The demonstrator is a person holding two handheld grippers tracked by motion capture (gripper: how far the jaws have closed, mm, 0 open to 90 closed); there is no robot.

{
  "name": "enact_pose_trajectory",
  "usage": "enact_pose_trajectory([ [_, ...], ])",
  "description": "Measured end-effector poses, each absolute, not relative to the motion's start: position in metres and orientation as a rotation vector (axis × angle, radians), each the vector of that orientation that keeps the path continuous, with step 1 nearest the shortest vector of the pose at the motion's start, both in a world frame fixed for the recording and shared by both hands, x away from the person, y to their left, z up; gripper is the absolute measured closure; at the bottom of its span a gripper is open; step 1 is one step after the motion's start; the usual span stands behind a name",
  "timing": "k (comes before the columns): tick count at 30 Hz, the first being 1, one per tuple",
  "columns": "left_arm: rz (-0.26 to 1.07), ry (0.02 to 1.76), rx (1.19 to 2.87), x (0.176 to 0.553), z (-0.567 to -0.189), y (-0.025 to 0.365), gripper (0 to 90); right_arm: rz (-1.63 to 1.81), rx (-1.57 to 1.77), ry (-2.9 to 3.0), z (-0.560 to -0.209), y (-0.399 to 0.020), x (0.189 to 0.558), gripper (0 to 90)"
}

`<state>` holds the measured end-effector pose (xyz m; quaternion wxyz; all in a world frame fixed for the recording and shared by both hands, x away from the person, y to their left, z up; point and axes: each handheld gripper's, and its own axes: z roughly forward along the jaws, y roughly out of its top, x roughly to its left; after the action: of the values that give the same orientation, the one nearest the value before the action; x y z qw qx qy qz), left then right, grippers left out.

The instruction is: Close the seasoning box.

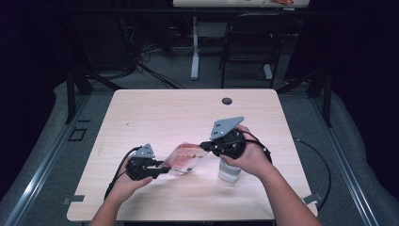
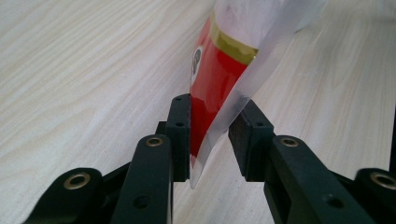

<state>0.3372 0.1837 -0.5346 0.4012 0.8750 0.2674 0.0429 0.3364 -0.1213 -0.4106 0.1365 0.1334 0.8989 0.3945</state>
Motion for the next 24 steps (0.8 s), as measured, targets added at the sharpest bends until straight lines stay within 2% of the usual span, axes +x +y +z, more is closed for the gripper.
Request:
enact_pose_trajectory([
  [11,0.107,0.685,2.228,0.3367,-0.5408,0.1825,70.3,1.133,0.382,2.612,-0.4139,-0.1159,0.3373,87.7],
  [24,0.107,0.683,2.239,0.3362,-0.5434,0.1822,70.3,1.186,0.398,2.602,-0.4169,-0.1137,0.3379,81.3],
])
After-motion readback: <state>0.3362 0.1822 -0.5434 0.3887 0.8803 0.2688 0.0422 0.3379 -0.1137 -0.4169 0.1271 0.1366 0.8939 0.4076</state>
